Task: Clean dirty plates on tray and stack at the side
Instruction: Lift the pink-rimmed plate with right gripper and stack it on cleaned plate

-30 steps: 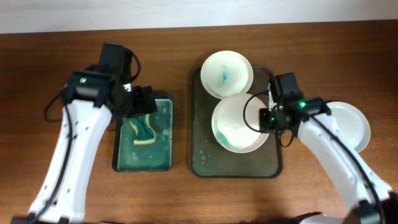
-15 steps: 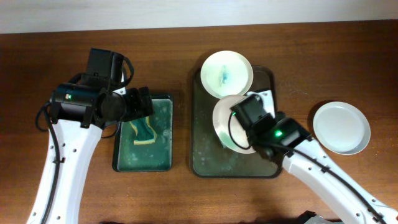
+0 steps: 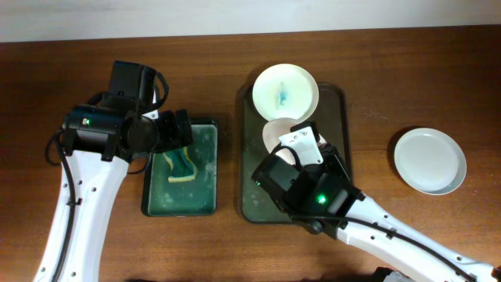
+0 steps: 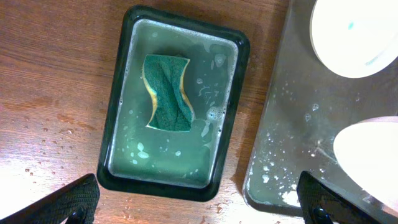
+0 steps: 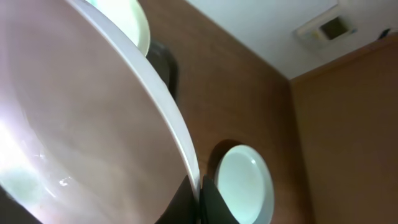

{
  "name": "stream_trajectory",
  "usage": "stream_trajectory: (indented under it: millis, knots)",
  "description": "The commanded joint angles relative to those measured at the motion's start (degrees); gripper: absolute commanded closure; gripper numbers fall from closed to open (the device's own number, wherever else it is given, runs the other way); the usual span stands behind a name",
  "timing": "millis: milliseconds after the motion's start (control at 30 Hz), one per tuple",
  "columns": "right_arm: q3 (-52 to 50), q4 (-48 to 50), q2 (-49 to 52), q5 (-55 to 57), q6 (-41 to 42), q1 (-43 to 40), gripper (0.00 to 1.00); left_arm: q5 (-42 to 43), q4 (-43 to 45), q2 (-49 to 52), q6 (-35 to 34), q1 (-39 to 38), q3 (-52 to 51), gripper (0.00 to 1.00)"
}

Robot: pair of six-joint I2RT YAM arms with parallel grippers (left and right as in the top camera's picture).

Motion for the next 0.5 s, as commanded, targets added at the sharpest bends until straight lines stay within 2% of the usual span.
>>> stream_trajectory:
  millis: [0, 467]
  knots:
    - [0.4, -0.3, -1.0, 5.7, 0.9, 0.8, 0.96, 0.4, -0.1, -0.5, 0.3, 0.2, 0.1, 0.00]
    - [0.4, -0.2, -0.9, 8.5, 0.9, 0.8, 0.96, 0.4, -0.1, -0.5, 0.3, 0.2, 0.1, 0.00]
